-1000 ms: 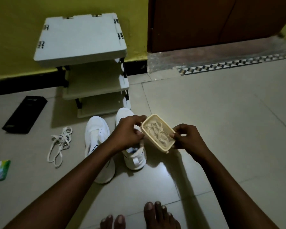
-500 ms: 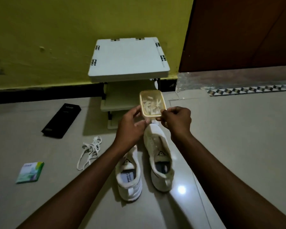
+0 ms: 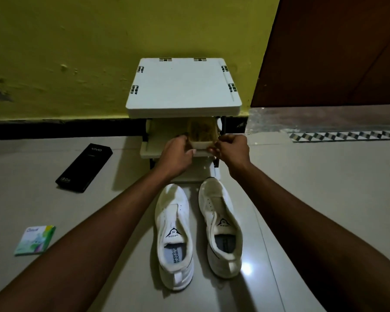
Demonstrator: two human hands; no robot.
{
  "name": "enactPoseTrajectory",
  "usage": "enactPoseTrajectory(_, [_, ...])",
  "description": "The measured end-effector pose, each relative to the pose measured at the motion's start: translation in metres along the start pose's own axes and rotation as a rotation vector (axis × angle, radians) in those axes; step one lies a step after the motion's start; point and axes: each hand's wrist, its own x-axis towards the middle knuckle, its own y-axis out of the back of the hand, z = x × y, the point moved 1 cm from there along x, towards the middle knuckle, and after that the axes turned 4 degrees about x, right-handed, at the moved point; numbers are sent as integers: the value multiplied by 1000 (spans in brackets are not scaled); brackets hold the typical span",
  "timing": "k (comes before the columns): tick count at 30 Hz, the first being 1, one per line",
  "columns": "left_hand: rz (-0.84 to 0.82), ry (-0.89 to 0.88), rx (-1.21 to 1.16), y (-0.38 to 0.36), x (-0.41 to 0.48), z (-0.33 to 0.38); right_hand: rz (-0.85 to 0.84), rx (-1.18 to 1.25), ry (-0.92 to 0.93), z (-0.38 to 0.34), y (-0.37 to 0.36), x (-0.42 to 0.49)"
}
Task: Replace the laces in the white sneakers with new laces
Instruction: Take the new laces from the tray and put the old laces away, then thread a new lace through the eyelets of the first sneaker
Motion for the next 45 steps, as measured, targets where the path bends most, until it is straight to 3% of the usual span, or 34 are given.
enactPoseTrajectory(3, [18,34,0,4,-4,-4,9,-51,54,4,2,-4])
enactPoseTrajectory(7, [130,51,-190,11,-34,-13,100,-113,177,7,1,-36])
enactPoseTrajectory(13, [305,96,-167,17,-113,-57,-181,-146,197,32,-33,-94])
enactPoseTrajectory(16, [274,188,-56,12,-150,-94,-323,-180,178,41,-55,-111])
enactPoseTrajectory(20, [105,356,316,7,-189,-139,-480,-281,229,52,-85,-127])
enactPoseTrajectory(23, [-13,447,417,4,-211,-167,-625,-525,313,60,-103,-134])
enactPoseTrajectory(31, [289,487,175,3,-221,-185,-776,-787,412,67,-126,-130])
enactPoseTrajectory(40, [144,630,164,14,-202,-208,-841,-842,437,63,-127,-127])
enactPoseTrajectory(45, [241,616,41,31,-199,-197,-846,-792,466,64,-128,-128])
